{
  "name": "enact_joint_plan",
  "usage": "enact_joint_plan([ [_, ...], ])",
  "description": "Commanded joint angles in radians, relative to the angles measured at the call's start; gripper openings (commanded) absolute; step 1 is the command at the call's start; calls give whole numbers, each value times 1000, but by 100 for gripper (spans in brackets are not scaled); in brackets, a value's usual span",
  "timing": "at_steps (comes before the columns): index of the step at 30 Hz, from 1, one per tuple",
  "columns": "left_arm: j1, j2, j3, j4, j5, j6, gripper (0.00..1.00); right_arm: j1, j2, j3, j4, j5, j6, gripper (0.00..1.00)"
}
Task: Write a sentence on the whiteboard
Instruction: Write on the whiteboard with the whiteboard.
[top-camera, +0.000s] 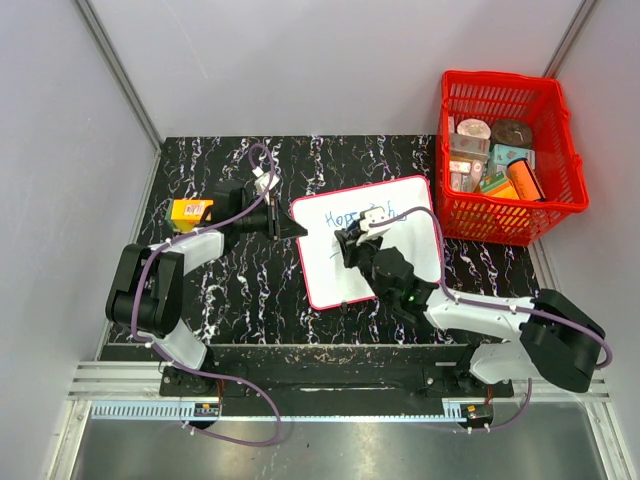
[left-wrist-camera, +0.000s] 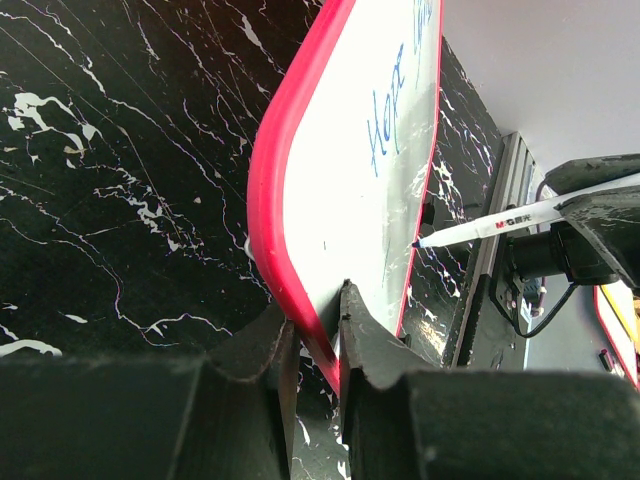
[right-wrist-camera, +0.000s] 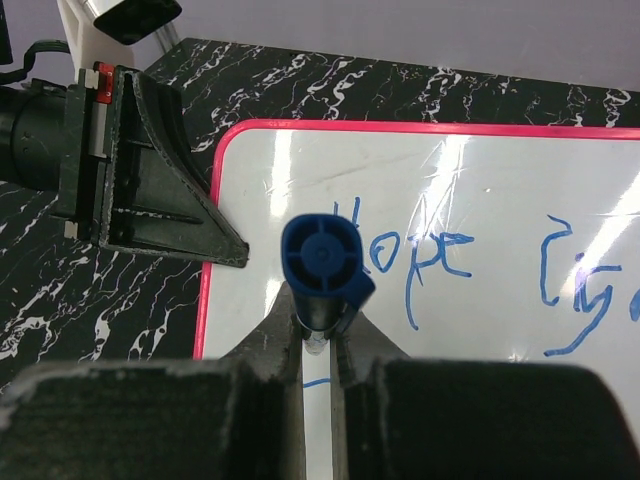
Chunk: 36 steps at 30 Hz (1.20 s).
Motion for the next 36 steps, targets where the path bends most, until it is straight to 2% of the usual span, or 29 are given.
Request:
enact_joint_plan([
  [1, -33, 37, -8, -17, -147, 169, 0, -7, 51, 70, 20, 24, -6, 0],
  [20, -33, 36, -6, -16, -146, 167, 0, -13, 62, 32, 5, 42, 32, 0],
  [36, -33, 37, -5, -16, -149, 167, 0, -14, 9, -49, -43, 24, 123, 0],
])
